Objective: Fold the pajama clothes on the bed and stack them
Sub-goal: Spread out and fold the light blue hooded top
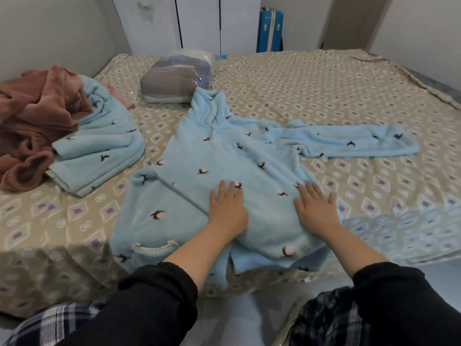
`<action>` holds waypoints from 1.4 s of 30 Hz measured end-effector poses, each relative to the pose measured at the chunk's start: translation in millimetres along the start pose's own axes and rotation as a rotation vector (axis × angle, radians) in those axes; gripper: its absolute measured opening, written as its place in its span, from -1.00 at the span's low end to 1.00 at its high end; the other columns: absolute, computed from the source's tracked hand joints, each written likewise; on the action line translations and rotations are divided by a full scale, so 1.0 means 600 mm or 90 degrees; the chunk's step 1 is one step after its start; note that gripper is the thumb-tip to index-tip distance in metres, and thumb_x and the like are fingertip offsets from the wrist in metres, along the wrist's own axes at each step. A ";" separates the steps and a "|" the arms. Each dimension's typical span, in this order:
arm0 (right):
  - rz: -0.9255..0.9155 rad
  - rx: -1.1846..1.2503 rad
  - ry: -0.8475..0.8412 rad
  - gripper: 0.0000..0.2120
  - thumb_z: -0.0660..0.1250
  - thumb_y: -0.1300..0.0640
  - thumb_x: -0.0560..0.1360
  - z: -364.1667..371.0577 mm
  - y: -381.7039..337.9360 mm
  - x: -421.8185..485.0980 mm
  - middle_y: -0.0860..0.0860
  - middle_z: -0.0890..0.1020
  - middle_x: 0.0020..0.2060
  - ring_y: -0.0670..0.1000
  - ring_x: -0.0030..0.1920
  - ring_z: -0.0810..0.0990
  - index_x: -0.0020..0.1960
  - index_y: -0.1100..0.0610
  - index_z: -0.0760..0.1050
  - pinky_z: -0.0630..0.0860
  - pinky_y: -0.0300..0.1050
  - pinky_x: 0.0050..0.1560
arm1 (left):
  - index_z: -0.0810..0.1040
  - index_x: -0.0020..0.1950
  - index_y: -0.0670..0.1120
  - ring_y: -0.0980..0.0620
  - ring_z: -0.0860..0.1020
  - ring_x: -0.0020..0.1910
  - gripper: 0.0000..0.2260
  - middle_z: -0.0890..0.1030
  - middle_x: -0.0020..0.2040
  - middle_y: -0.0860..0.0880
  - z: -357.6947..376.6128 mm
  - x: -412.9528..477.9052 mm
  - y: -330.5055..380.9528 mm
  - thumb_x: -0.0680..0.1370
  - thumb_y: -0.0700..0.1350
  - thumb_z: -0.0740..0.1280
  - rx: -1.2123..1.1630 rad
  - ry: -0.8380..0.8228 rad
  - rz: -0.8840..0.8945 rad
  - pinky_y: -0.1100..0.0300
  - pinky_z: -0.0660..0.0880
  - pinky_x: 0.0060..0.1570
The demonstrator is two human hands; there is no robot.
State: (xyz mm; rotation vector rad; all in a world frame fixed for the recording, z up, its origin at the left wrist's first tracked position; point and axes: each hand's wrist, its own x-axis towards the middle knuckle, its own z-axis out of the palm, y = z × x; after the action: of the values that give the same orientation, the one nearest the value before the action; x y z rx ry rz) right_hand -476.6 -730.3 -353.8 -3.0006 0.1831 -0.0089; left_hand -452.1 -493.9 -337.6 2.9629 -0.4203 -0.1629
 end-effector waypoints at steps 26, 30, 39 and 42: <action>0.540 0.936 0.268 -0.72 0.11 0.02 0.59 -0.148 0.385 0.275 -0.06 0.54 0.03 -0.06 -0.09 0.49 0.28 0.02 0.37 0.41 -0.10 -0.02 | -0.22 0.58 0.05 0.00 -0.16 0.56 -0.40 -0.15 0.59 -0.01 0.078 0.281 0.193 0.58 0.18 -0.11 -0.013 0.130 0.147 -0.16 -0.14 0.46; 0.541 0.805 0.212 -0.58 0.09 0.03 0.62 -0.144 0.424 0.319 0.10 0.44 0.34 0.16 0.26 0.46 0.46 0.08 0.29 0.45 0.09 0.21 | -0.25 0.57 0.06 0.01 -0.16 0.56 -0.35 -0.15 0.59 -0.01 0.075 0.284 0.193 0.49 0.22 -0.27 -0.027 0.144 0.146 -0.13 -0.12 0.47; 0.612 0.674 0.328 -0.66 0.24 0.13 0.53 -0.131 0.432 0.341 0.09 0.60 -0.10 0.15 0.06 0.60 0.23 0.28 0.51 0.44 -0.13 -0.13 | -0.26 0.56 0.07 0.02 -0.11 0.57 -0.33 -0.11 0.60 0.00 0.067 0.276 0.194 0.47 0.23 -0.28 -0.050 0.144 0.144 -0.10 -0.11 0.49; 0.640 0.698 0.464 -0.76 0.31 0.25 0.46 -0.141 0.425 0.343 0.11 0.62 -0.16 0.12 0.04 0.63 0.11 0.28 0.56 0.45 -0.19 -0.16 | -0.30 0.54 0.07 0.02 -0.10 0.57 -0.35 -0.11 0.60 0.00 0.067 0.275 0.194 0.47 0.23 -0.28 -0.050 0.141 0.144 -0.09 -0.11 0.49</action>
State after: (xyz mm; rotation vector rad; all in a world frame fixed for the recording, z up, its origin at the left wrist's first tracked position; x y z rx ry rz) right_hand -304.3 -1017.7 -305.2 -1.4722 1.2180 -0.7799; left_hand -331.0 -656.3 -372.9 2.7879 -0.6937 0.1675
